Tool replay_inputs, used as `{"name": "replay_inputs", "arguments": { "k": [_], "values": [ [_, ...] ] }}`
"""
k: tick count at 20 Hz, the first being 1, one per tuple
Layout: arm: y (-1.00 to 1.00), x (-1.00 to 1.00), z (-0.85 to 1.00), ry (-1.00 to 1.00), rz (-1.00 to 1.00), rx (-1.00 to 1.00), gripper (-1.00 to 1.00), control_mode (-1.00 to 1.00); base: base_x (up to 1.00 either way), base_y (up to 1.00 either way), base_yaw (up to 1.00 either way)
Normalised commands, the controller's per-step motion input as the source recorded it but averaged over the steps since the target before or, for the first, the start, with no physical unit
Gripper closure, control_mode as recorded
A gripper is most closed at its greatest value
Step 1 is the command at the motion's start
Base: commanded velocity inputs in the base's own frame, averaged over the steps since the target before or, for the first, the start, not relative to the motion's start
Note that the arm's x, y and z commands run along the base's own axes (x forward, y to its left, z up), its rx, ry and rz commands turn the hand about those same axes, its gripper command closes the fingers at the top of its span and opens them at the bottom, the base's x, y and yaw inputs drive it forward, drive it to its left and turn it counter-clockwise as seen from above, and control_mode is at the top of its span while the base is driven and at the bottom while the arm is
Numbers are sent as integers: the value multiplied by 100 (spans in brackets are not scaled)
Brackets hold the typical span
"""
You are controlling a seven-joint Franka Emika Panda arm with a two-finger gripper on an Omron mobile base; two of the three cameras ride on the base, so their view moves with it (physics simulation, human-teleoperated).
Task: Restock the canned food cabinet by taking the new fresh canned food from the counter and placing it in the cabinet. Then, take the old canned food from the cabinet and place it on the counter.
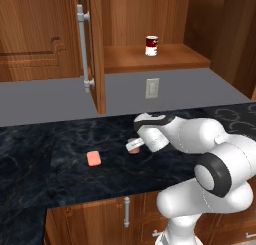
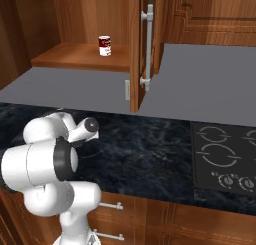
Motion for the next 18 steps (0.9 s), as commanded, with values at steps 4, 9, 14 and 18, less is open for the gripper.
{"name": "replay_inputs", "arguments": {
  "k": [4,9,14,18],
  "values": [
    [11,0,-19,-1,2,0,100,-100,0,0,0],
    [3,0,-20,-8,3,0,100,-100,0,0,0],
    [0,0,-2,-2,1,0,100,-100,0,0,0],
    [1,0,-5,-1,2,-1,-100,-100,0,0,0]
  ]
}}
